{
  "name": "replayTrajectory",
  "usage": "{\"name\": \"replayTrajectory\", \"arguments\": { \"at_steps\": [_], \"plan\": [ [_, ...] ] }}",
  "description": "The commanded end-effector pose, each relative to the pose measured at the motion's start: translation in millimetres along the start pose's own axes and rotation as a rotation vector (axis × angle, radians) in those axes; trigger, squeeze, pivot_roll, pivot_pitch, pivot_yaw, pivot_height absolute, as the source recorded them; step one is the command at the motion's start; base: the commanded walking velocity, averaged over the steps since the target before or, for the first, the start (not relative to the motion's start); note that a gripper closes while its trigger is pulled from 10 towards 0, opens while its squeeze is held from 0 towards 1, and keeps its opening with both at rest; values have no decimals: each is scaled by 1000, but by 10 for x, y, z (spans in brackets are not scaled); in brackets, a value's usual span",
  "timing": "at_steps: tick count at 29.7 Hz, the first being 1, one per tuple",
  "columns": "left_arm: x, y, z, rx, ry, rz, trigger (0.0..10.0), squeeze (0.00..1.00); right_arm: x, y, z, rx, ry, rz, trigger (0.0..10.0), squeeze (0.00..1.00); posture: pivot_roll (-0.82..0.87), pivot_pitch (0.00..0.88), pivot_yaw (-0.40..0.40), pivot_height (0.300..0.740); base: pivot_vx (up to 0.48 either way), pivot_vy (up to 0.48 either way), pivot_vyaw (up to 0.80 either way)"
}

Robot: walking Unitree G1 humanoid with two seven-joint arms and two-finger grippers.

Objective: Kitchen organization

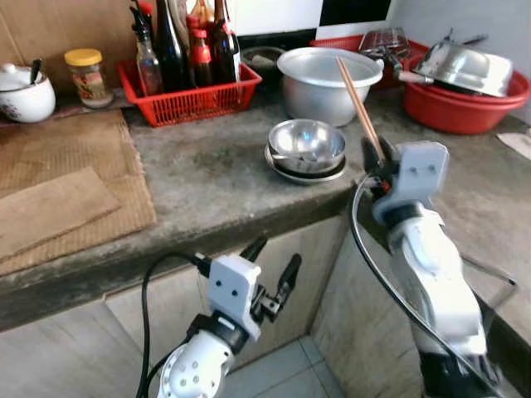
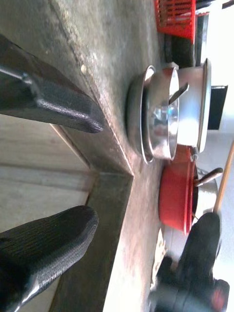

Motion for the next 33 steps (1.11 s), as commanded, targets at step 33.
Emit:
{"name": "replayTrajectory", "arguments": {
  "at_steps": [33],
  "plan": [
    [74, -3, -118, 57, -27, -11, 10000, 0, 76, 411, -49, 60, 32, -150, 10000, 0, 140, 83, -6, 740, 0, 52, -740]
  ]
}}
Point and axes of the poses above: a point about 5 cm out from each wrist's last joint towards the gripper, its own y axis pointing back from the gripper into the wrist, its own z axis along the axis of the wrist's last joint, x = y × z, the point moved 1 cm from there along -y, pointing out of the wrist towards the gripper, and after that the axes turned 4 degrees about -y, right-handed, at the moved point
